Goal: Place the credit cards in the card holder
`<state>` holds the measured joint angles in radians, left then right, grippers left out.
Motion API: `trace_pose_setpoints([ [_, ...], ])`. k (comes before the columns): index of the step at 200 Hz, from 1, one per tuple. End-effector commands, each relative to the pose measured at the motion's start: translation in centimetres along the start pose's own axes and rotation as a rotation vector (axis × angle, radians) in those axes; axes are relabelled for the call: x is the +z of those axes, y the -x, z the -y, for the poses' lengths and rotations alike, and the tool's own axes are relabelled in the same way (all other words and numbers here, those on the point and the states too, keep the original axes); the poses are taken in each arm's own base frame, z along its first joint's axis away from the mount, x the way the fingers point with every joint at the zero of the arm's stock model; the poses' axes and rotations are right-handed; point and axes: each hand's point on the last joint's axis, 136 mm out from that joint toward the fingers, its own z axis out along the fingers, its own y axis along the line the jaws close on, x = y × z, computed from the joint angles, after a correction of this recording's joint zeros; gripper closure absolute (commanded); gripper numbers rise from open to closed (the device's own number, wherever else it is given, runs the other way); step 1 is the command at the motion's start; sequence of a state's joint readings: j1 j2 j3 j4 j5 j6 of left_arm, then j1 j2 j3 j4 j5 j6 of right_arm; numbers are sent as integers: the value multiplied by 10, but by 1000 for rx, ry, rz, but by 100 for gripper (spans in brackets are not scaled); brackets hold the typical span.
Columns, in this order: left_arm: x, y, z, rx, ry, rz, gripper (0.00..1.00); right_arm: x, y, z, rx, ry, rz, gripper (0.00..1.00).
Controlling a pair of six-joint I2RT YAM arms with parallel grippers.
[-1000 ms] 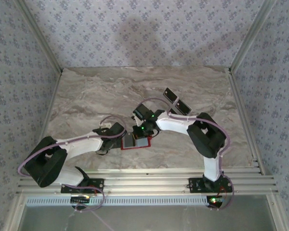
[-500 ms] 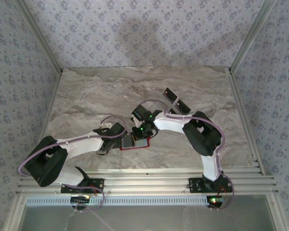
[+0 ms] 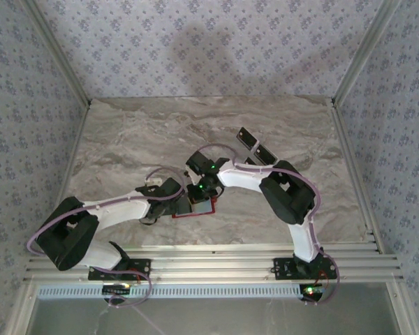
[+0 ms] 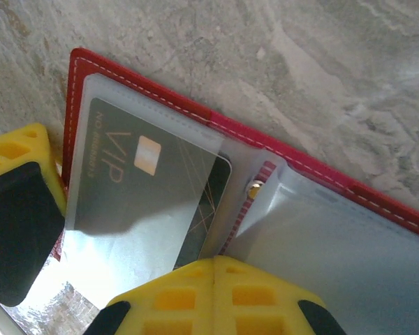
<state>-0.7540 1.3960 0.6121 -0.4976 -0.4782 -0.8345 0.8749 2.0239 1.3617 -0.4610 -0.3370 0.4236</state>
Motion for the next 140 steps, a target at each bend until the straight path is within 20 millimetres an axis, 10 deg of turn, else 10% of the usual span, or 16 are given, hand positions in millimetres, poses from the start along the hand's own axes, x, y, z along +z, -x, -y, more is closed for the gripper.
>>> trace_pose_setpoints([
  [1,10,-8,14,14,-40,-28,0,7,-12,-8,-26,17,-67,100],
  [80,4,-2,14,11,-44,-16,0,5,-11,-22,-55,93,-94,100],
  [140,-10,11,-4,-33,-25,18,0,-13,-9,10,40,64,-2,100],
])
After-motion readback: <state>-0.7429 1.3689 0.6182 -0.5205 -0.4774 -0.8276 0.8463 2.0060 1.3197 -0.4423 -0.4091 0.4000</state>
